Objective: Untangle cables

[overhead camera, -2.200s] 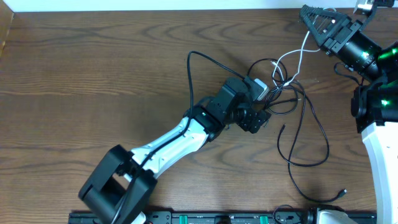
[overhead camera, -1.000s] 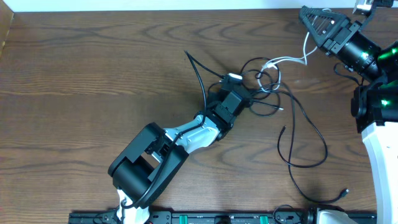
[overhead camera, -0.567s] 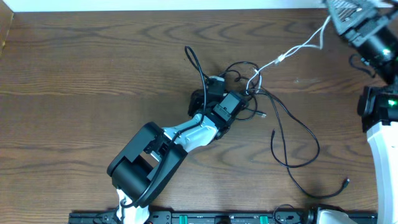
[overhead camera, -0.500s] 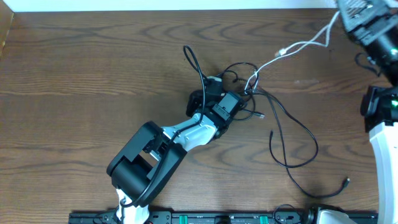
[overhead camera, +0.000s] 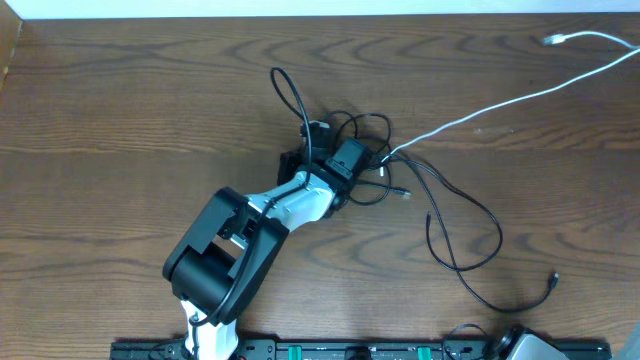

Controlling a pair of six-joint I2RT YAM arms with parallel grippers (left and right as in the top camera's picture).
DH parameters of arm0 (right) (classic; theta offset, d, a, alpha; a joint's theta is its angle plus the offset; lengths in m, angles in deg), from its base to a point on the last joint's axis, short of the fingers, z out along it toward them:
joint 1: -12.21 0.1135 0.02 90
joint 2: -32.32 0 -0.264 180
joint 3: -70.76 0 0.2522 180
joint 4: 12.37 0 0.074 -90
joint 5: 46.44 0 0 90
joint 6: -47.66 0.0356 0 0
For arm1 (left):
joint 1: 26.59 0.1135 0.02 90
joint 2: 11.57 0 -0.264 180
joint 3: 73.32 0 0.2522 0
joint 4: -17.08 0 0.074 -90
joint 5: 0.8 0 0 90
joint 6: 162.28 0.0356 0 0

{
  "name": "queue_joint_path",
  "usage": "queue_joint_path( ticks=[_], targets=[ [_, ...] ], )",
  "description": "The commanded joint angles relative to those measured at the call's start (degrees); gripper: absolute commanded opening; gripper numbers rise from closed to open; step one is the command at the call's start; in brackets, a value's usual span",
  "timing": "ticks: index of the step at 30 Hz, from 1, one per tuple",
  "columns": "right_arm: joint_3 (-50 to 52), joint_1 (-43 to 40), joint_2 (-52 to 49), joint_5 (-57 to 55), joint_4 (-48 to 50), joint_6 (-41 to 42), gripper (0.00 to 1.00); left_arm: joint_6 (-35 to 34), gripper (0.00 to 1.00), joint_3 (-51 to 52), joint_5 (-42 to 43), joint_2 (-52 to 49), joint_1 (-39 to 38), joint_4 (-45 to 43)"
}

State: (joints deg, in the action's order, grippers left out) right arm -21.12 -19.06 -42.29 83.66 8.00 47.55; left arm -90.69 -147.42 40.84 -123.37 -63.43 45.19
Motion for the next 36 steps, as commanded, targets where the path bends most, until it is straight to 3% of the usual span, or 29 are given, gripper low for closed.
queue_joint_path(
  ticks=[1, 15, 23, 29, 36],
  targets=[
    [-3.5, -6.8, 0.3, -1.4, -1.9, 0.5, 0.01, -1.0, 0.07, 0.2, -0.2, 0.7, 2.5, 1.1],
    [-4.4, -23.1, 0.3, 0.2, -3.1, 3.5, 0.01, -1.4, 0.08, 0.2, 5.6, 0.7, 8.2, 2.6],
    [-4.4, -23.8, 0.3, 0.1, -4.0, 3.0, 0.01, -2.3, 0.08, 0.2, 8.6, 0.7, 9.3, 3.2],
    [-4.4, -23.1, 0.3, 3.0, -10.3, -6.2, 0.01, -3.7, 0.07, 0.2, 10.5, 0.7, 9.3, 3.2],
    [-4.4, -23.1, -0.7, 4.8, -30.9, -26.7, 0.01, -4.9, 0.08, 0.2, 13.6, 0.7, 9.3, 3.2]
  ],
)
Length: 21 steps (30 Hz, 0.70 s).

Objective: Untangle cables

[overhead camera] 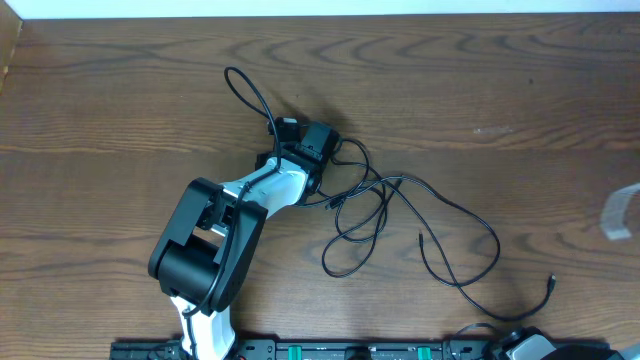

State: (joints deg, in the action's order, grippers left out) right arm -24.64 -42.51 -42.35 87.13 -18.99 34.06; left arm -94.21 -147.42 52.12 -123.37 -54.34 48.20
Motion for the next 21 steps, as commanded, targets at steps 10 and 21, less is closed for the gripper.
queue_joint_path(
  ticks=[10, 21],
  targets=[
    [-0.9, 0.4, -6.7, 1.4, -13.7, -28.2, 0.01, -1.3, 0.08, 0.2, 7.1, 0.7, 0.2, 0.2],
    [-0.9, 0.4, -8.6, -9.7, -24.4, -38.6, 0.01, -1.3, 0.08, 0.2, 10.2, 0.7, 0.2, 0.2]
  ],
)
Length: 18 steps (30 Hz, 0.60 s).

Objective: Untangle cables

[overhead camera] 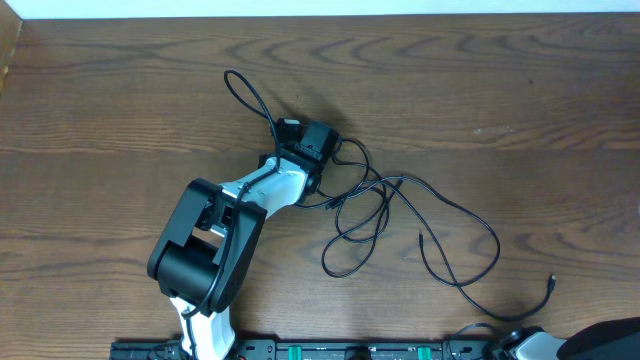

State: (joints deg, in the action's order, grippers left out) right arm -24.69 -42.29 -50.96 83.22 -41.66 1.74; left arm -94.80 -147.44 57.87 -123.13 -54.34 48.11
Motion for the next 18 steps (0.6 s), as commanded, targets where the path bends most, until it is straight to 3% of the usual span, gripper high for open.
queue_joint_path(
  ticks=[1, 11, 18],
  targets=[
    [-0.8, 0.2, 0.0, -7.9, -3.2, -8.0, 0.01, -0.8, 0.07, 0.2, 5.0, 0.5, 0.2, 0.2],
    [-0.8, 0.2, -1.8, -32.8, -8.5, -21.9, 0.01, -0.8, 0.08, 0.2, 5.4, 0.5, 0.2, 0.2],
    [-0.8, 0.2, -8.3, -38.2, -8.7, -23.0, 0.01, -0.8, 0.08, 0.2, 5.4, 0.5, 0.2, 0.2]
  ],
)
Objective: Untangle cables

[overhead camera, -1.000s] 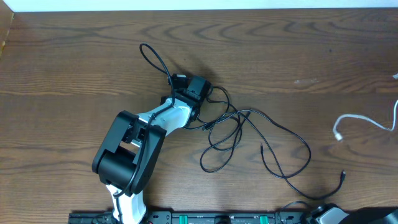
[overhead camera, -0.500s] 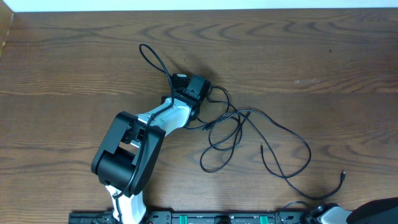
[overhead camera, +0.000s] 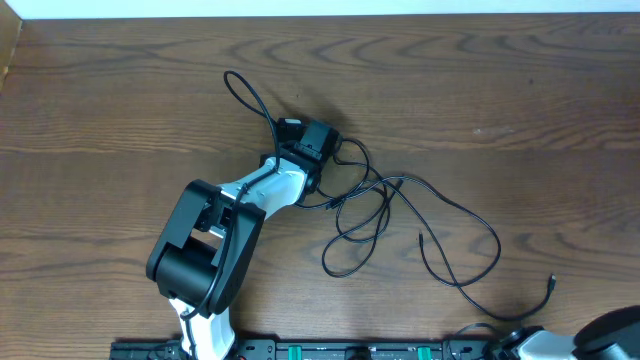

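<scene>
Thin black cables lie tangled across the middle of the wooden table. One loop curls up to the left of my left gripper, and it appears shut on the cable where the loop starts. Further strands run right from the gripper, form a loop below it and sweep round to a plug end at the lower right. Only part of my right arm shows, in the bottom right corner; its gripper is out of view. No white cable is visible.
The left arm's black body covers the table's lower left of centre. A rail with green fittings runs along the front edge. A pale wall strip borders the far edge.
The right arm's dark shape in the bottom right corner has shifted slightly. The left gripper and the black cables lie as before.
At first the left gripper held the tangle near the centre, with a white cable running off to the upper right. Then the gripper and tangle sat further left, the white cable was gone and a blur showed at the right edge. Since then the left side stays still.
</scene>
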Controlling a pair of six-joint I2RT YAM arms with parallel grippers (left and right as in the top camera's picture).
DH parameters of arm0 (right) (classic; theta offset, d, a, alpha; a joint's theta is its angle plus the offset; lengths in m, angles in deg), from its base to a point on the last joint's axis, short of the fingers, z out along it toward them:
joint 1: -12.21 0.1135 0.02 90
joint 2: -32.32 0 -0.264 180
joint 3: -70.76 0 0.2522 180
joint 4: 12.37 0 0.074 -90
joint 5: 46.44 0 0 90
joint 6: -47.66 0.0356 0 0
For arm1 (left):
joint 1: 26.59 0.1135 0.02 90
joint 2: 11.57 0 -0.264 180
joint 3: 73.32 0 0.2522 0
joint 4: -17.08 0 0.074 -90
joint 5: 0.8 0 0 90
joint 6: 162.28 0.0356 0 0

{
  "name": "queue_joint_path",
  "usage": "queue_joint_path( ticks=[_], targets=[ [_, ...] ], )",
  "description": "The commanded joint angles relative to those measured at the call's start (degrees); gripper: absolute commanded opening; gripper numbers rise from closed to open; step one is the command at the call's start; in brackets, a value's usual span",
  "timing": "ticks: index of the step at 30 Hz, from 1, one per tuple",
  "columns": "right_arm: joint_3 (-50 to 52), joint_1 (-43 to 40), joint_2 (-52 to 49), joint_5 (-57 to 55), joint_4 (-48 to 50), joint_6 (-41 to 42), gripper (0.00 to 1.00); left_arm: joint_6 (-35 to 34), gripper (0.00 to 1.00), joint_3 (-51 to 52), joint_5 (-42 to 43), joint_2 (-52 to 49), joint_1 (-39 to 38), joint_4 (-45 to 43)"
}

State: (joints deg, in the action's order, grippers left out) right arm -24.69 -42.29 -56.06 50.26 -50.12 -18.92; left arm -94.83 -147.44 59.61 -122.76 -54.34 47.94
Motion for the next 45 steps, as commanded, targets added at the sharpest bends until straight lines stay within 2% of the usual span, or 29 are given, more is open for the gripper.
queue_joint_path(
  ticks=[1, 11, 12, 15, 16, 18, 20, 28, 34, 39, 45],
  targets=[
    [-0.8, 0.2, -4.4, -6.4, -0.3, -2.3, 0.01, -0.7, 0.07, 0.2, 3.7, 0.1, 0.2, 0.4],
    [-0.8, 0.2, -13.7, -8.5, -4.4, -2.3, 0.01, -0.7, 0.07, 0.2, 3.7, 0.1, 0.2, 0.4],
    [-0.8, 0.2, -14.2, -8.5, -4.8, -2.2, 0.07, -0.7, 0.08, 0.2, 3.7, 0.1, 0.2, 0.4],
    [-0.8, 0.2, -15.2, -8.5, -5.0, -2.3, 0.58, -0.7, 0.07, 0.2, 3.7, 0.1, 0.2, 0.4],
    [-0.8, 0.2, -15.3, -8.5, -5.0, -2.2, 0.7, -0.7, 0.08, 0.2, 3.7, 0.1, 0.2, 0.4],
    [-0.8, 0.2, -15.3, -8.4, -5.2, -1.4, 0.89, -0.7, 0.08, 0.2, 3.7, 0.1, 0.2, 0.4],
    [-0.8, 0.2, -15.2, -7.5, -5.2, -1.2, 0.99, -0.7, 0.07, 0.2, 3.7, 0.1, 0.2, 0.4],
    [-0.8, 0.2, -15.2, 0.7, -5.9, -1.3, 0.99, -0.8, 0.07, 0.2, 3.7, 0.1, 0.2, 0.4],
    [-0.8, 0.5, -14.8, 14.9, -6.6, -6.9, 0.99, -0.7, 0.07, 0.1, 3.7, 0.4, 0.2, 0.3],
    [-0.8, 4.3, -12.2, 14.0, -10.2, -12.3, 0.99, 0.0, 0.07, -0.2, 5.4, 3.8, 0.2, 0.4],
    [-0.8, 11.8, -7.0, 14.5, -10.9, -15.5, 0.99, 0.0, 0.07, -0.2, 6.7, 13.2, 0.2, 1.5]
  ],
)
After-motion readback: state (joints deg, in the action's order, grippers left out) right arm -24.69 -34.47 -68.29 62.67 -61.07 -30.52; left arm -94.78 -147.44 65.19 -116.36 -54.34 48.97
